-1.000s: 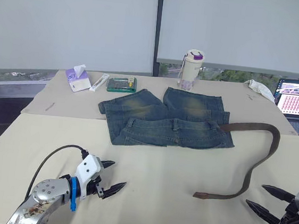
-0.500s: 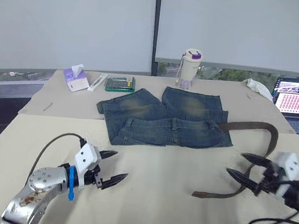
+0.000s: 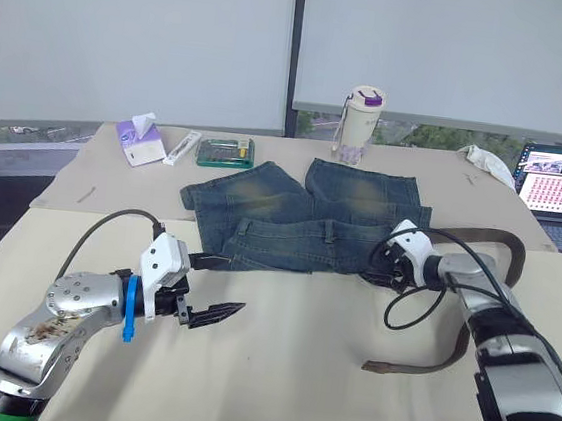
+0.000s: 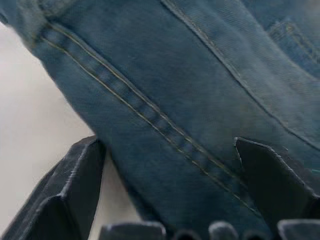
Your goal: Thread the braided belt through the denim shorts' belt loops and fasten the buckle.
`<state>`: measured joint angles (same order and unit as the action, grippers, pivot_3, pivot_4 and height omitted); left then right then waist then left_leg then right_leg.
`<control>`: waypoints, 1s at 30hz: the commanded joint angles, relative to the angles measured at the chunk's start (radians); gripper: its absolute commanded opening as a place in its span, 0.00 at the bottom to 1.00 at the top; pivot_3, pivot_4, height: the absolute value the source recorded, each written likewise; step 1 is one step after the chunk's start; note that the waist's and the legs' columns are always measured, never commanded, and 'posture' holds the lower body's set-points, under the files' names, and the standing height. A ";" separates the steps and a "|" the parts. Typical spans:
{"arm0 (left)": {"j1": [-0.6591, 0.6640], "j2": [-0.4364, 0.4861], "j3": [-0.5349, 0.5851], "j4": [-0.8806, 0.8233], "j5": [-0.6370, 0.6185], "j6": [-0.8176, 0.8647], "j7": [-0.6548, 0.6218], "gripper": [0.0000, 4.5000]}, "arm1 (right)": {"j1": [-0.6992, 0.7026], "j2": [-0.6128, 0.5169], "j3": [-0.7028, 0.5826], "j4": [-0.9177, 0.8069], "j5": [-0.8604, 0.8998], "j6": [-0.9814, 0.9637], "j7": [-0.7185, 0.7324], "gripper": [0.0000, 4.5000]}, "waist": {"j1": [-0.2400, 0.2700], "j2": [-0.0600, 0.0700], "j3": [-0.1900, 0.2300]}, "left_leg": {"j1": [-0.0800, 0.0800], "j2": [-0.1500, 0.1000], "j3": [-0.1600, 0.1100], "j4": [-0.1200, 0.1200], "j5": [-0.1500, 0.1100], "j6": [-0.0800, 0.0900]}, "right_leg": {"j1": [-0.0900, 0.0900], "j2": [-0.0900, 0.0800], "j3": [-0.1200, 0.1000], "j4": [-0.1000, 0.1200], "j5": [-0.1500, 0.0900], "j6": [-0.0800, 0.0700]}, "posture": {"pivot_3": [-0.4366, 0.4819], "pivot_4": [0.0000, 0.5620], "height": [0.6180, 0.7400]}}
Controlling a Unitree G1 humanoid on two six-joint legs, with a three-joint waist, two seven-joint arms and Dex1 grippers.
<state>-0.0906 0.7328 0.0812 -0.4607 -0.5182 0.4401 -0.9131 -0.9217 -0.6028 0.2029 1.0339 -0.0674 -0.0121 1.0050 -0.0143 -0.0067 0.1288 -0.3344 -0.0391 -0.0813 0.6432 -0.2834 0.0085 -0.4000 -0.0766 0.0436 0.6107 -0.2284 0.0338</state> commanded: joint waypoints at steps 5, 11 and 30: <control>0.028 0.007 0.039 -0.065 -0.004 0.000 0.032 1.00 | -0.057 -0.005 0.004 0.121 -0.062 -0.068 0.015 0.37 | -0.001 0.000 0.000 | 0.000 0.000 0.000 0.000 0.000 0.000 | 0.000 0.000 0.000 0.000 0.000 0.000 | 0.48 0.27 1.00; 0.029 0.002 0.015 -0.080 -0.003 0.000 0.044 1.00 | 0.013 -0.103 -0.014 0.005 -0.043 -0.039 0.161 0.01 | 0.007 0.001 0.000 | -0.001 0.000 -0.001 0.000 0.000 0.000 | -0.001 0.000 -0.001 0.000 0.000 0.000 | 0.48 0.27 1.00; -0.070 -0.001 -0.104 0.017 0.018 -0.034 -0.060 1.00 | 0.836 -0.411 -0.442 -1.128 0.280 0.384 0.179 0.58 | 0.007 0.002 0.000 | 0.000 0.000 0.002 0.000 0.000 0.001 | 0.009 0.001 -0.002 0.000 -0.002 0.003 | 0.48 0.27 1.00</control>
<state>-0.1441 0.7274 -0.0253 -0.4349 -0.5074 0.4239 -0.9598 -0.0840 -0.9842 -0.1662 -0.0417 0.1769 0.3590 1.2018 -0.0077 -0.0050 0.1290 -0.3341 -0.0385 -0.0797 0.6432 -0.2838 0.0091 -0.3912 -0.0752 0.0413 0.6108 -0.2309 0.0367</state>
